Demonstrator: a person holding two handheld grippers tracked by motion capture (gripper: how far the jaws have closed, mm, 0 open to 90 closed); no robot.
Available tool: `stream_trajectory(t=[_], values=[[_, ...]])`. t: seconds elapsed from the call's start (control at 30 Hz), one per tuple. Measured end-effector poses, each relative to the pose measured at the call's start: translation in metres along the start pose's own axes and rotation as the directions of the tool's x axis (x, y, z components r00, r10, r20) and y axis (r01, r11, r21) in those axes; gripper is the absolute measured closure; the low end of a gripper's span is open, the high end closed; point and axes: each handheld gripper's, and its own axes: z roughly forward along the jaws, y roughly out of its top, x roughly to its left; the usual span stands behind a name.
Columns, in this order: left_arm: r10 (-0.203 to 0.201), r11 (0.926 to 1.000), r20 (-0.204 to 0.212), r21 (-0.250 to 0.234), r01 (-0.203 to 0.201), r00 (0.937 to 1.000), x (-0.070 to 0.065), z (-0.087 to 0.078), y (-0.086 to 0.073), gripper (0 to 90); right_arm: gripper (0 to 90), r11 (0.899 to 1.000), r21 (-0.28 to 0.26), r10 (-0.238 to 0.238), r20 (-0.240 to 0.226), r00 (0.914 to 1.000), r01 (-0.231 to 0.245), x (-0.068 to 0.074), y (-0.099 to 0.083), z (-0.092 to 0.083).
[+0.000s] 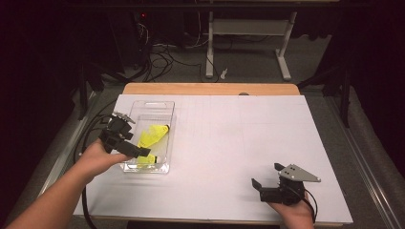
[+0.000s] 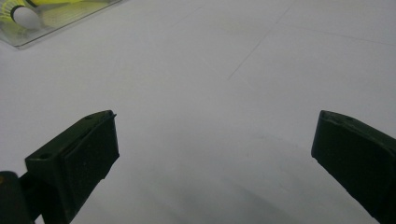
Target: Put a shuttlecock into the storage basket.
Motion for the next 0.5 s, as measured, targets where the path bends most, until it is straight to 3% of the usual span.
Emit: stream_trajectory(t=[0.1,0.13,0.17,0.2,0.23,0.3,0.37,0.43,0.5], values=[[-0.009,0.997,0.035,-0.077,0.012,0.9993,0.001,-0.002,-0.007,0.1,1.1,1.0,0.003,0.0,-0.001,1.0,0.0,0.0,0.0,0.001],[0.07,0.9972,0.047,-0.028,-0.069,0.9964,0.006,-0.009,-0.009,0.1,1.2,1.0,0.003,0.0,0.0,1.0,0.0,0.0,0.0,0.001],[0.07,0.9966,0.065,-0.047,-0.067,0.9954,0.008,-0.01,-0.01,0.2,1.2,1.0,0.002,0.0,0.0,1.0,0.0,0.0,0.0,0.001],[0.042,0.9949,0.092,-0.095,-0.033,0.9949,0.007,-0.01,-0.013,0.1,1.1,1.0,0.001,0.0,0.001,1.0,0.0,0.0,0.0,0.001],[0.018,0.99,0.103,-0.141,-0.004,0.9945,0.006,-0.01,-0.015,0.2,1.1,1.0,0.001,0.0,0.001,1.0,0.0,0.0,0.0,0.001],[-0.026,0.9693,0.135,-0.239,0.058,0.9905,0.004,-0.007,-0.02,0.2,1.1,1.0,0.001,0.001,0.002,1.0,-0.001,0.0,0.0,0.001],[-0.012,0.9664,0.141,-0.252,0.048,0.9899,0.006,-0.008,-0.025,0.2,1.1,1.0,0.0,0.0,0.003,1.0,0.0,0.001,0.0,0.001],[-0.033,0.946,0.16,-0.313,0.083,0.9865,0.005,-0.005,-0.03,0.1,1.1,1.0,-0.001,-0.001,0.002,1.0,0.001,0.001,0.0,0.001],[-0.017,0.9413,0.145,-0.331,0.065,0.9893,0.005,-0.004,-0.035,0.1,1.1,1.0,0.0,0.0,0.002,1.0,0.0,0.002,0.0,0.001]])
